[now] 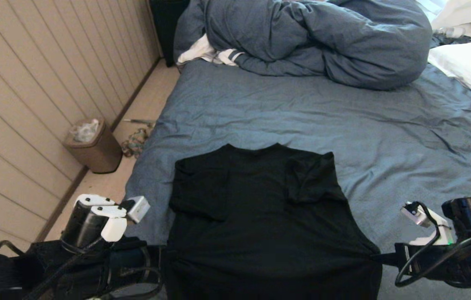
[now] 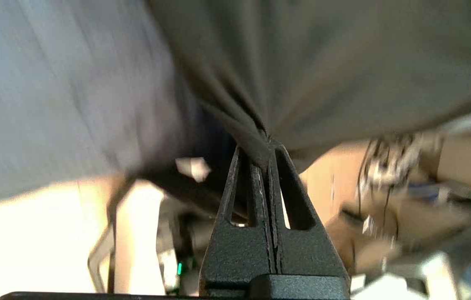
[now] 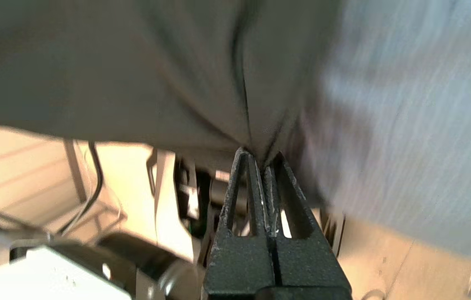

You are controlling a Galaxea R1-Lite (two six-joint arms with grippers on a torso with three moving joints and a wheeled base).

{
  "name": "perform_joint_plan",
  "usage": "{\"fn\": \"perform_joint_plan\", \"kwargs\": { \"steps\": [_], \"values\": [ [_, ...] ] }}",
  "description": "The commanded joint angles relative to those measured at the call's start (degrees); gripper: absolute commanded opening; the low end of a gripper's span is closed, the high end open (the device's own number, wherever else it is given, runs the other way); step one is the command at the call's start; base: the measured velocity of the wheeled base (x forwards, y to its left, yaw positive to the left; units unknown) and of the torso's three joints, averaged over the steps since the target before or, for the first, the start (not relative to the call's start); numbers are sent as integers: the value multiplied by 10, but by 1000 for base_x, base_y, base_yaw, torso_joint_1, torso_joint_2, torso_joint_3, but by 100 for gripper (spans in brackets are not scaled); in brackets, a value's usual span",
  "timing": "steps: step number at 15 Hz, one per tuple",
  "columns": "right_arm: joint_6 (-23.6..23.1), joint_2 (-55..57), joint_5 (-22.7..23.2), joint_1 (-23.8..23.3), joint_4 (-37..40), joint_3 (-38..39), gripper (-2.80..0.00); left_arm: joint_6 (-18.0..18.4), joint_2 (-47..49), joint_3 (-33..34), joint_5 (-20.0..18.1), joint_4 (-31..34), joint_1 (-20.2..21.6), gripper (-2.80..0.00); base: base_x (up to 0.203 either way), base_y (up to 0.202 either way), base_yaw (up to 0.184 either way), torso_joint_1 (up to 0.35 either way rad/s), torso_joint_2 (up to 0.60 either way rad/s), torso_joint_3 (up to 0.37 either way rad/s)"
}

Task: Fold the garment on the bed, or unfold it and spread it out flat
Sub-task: Fold the black T-shirt

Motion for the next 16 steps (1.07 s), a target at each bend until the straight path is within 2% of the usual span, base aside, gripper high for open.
{"fn": "perform_joint_plan", "kwargs": {
  "steps": [1, 4, 9, 12, 16],
  "values": [
    [5, 13, 1, -1, -1, -40, -280, 3, 8, -37, 0, 4, 24, -280, 0, 0, 0, 0, 0, 0],
    [19, 69, -2, 1, 0, -115, -280, 27, 57, -110, -6, 33, 72, -280, 0, 0, 0, 0, 0, 0],
    [22, 187, -10, 8, 2, -223, -280, 49, 196, -185, -12, 32, 99, -280, 0, 0, 0, 0, 0, 0],
    [32, 214, -19, 10, 8, -280, -280, 61, 238, -258, -12, 43, 124, -280, 0, 0, 0, 0, 0, 0],
    [37, 227, -27, 12, 87, -373, -280, 71, 259, -348, -12, 92, 143, -280, 0, 0, 0, 0, 0, 0]
  ]
}}
